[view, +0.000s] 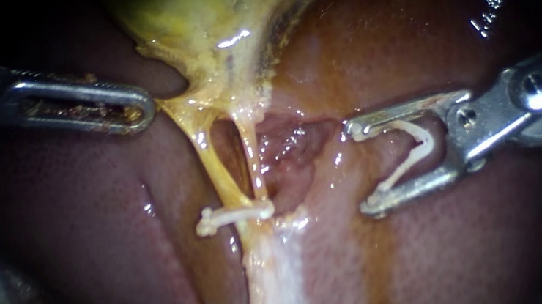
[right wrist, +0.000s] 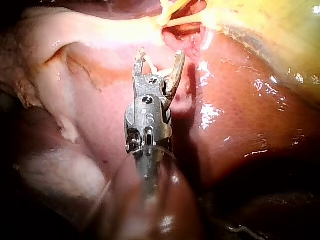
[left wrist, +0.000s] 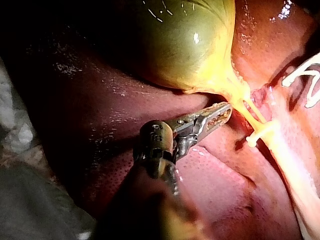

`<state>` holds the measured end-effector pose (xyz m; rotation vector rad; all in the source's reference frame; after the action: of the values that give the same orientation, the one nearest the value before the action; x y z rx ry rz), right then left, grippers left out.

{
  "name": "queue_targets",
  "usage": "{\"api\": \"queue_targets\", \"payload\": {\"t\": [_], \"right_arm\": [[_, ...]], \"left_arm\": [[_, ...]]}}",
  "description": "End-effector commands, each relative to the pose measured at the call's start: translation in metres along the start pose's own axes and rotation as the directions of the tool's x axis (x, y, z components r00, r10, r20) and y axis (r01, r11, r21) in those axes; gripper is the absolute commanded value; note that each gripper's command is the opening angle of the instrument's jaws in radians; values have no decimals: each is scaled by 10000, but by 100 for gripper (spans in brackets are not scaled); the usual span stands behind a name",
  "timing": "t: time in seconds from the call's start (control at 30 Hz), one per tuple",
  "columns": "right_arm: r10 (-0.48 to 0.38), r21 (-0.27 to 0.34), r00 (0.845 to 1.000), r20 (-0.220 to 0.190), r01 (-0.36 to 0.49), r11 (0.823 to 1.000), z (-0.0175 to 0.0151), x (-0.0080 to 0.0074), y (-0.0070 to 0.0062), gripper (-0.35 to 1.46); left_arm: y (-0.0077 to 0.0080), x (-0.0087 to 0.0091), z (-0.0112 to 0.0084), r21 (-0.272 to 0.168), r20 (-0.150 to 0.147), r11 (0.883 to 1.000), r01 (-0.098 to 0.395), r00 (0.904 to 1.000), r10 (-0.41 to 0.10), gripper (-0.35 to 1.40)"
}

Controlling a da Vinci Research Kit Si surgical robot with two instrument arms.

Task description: Clipping second clip left tube

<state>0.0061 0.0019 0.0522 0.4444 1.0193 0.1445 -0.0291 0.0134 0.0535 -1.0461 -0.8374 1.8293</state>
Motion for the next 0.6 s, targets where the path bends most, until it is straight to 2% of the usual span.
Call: {"api": "queue_targets", "payload": {"t": [0.03, 0.23, 0.4, 0.6], "right_arm": [[214, 6, 9998, -5, -214, 9998, 3, 3, -1, 50], [1140, 241, 9934, -88, -1137, 9932, 32, 21, -6, 50], [1897, 509, 9815, -274, -1882, 9808, 58, 29, -9, 50], [2999, 807, 9530, -426, -2959, 9518, 82, 33, -5, 49]], "left_arm": [[0, 0, 1, 22, -6, 10000, -6, 10000, 6, -35], [0, -2, 3, 48, -21, 10000, -8, 10000, 9, -35], [0, -2, 3, 55, -25, 10000, -5, 10000, 5, -35], [1, -2, 3, 62, -30, 10000, -1, 10000, 1, -35]]}}
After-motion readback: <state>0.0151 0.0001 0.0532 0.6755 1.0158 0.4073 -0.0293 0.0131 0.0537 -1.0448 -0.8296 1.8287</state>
